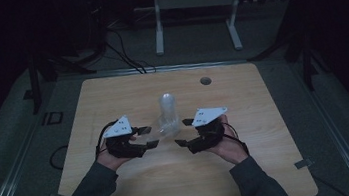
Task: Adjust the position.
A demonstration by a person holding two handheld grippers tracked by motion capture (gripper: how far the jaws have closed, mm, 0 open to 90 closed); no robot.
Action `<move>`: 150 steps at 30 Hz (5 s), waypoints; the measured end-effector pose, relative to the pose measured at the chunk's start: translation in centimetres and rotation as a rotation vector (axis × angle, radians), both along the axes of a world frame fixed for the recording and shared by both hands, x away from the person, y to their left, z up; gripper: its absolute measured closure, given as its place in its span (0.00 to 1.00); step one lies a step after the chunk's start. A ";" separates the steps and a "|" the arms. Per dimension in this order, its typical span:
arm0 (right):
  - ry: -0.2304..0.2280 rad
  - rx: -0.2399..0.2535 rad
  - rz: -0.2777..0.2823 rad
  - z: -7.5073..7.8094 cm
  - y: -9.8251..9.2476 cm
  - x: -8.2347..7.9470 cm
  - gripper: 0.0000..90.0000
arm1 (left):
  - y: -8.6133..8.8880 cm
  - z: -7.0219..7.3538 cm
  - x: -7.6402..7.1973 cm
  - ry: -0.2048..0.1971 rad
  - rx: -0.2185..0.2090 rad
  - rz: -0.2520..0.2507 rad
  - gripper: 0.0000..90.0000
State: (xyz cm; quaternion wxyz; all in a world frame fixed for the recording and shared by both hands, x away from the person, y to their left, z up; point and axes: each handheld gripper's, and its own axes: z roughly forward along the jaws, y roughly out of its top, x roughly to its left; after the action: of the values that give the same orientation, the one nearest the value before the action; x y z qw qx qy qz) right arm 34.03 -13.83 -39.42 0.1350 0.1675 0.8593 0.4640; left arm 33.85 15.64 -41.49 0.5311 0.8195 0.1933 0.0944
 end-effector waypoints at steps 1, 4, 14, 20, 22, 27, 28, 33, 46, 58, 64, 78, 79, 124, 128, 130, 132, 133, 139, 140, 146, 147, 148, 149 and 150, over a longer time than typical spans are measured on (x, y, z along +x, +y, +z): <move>0.002 0.005 0.001 0.0 0.0 0.0 0.30 | 0.0 0.0 0.0 -0.001 -0.002 0.001 0.45; 0.007 0.017 0.000 0.0 0.0 0.0 0.30 | 0.2 0.1 0.0 -0.003 -0.015 0.001 0.45; 0.018 0.039 0.001 -0.2 0.2 0.1 0.30 | 0.4 0.2 0.0 -0.001 -0.050 -0.001 0.45; 0.019 0.050 0.007 -0.1 0.5 0.0 0.30 | 0.5 0.1 0.1 0.002 -0.065 -0.009 0.45; 0.024 0.058 0.013 -0.1 0.6 0.1 0.30 | 0.5 0.1 0.0 0.003 -0.076 -0.010 0.45; 0.046 0.084 0.025 0.0 0.8 0.1 0.29 | 0.7 0.3 0.0 0.003 -0.101 -0.013 0.45; 0.050 0.089 0.027 0.0 0.8 0.1 0.29 | 0.8 0.3 0.0 0.004 -0.104 -0.013 0.45; 0.062 0.112 0.030 0.1 1.0 0.2 0.29 | 0.9 0.3 0.1 0.004 -0.118 -0.015 0.45; 0.109 0.198 0.054 0.3 1.1 0.5 0.28 | 1.3 0.4 0.0 0.007 -0.175 -0.041 0.45; 0.143 0.263 0.075 0.6 1.2 0.8 0.26 | 1.3 0.6 0.0 0.006 -0.213 -0.051 0.45; 0.161 0.301 0.086 0.8 1.4 0.9 0.24 | 1.3 0.6 -0.1 0.004 -0.221 -0.058 0.45; 0.204 0.400 0.122 0.9 1.9 1.1 0.23 | 0.8 0.4 -0.2 0.007 -0.260 -0.084 0.45; 0.210 0.410 0.124 0.9 1.9 1.2 0.23 | 0.8 0.4 -0.2 0.008 -0.264 -0.085 0.45; 0.220 0.552 0.132 0.9 2.8 1.3 0.35 | -0.2 0.3 -0.4 0.012 -0.272 -0.094 0.35; 0.214 0.548 0.125 0.9 2.7 1.4 0.35 | -0.2 0.4 -0.5 0.001 -0.239 -0.083 0.32; 0.209 0.536 0.117 1.0 2.6 1.4 0.35 | -0.2 0.5 -0.6 -0.006 -0.221 -0.074 0.31; 0.206 0.526 0.111 1.0 2.5 1.4 0.35 | -0.2 0.5 -0.6 -0.012 -0.210 -0.067 0.31; 0.204 0.518 0.109 1.0 2.5 1.4 0.35 | -0.3 0.5 -0.6 -0.015 -0.203 -0.064 0.31; 0.188 0.479 0.088 1.3 2.4 1.4 0.35 | -0.4 0.8 -0.8 -0.041 -0.148 -0.032 0.30; 0.186 0.472 0.086 1.3 2.3 1.4 0.35 | -0.4 0.8 -0.9 -0.045 -0.142 -0.028 0.30; 0.169 0.424 0.072 1.8 2.4 1.3 0.35 | -0.7 1.3 -1.2 -0.073 -0.095 -0.008 0.29; 0.164 0.416 0.069 1.8 2.4 1.3 0.35 | -0.8 1.3 -1.3 -0.076 -0.085 -0.004 0.29; 0.161 0.406 0.067 1.9 2.4 1.3 0.35 | -0.9 1.3 -1.3 -0.078 -0.074 0.000 0.29; 0.157 0.397 0.064 2.0 2.5 1.2 0.35 | -1.0 1.4 -1.3 -0.080 -0.062 0.004 0.29; 0.155 0.390 0.063 2.0 2.5 1.2 0.36 | -1.1 1.4 -1.3 -0.082 -0.049 0.007 0.29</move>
State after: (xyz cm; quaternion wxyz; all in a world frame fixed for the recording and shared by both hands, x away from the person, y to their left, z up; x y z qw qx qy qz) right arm 35.24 -11.33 -37.40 0.0189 0.1989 0.7657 0.6114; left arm 32.50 14.54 -40.09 0.5580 0.8012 0.1765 0.1248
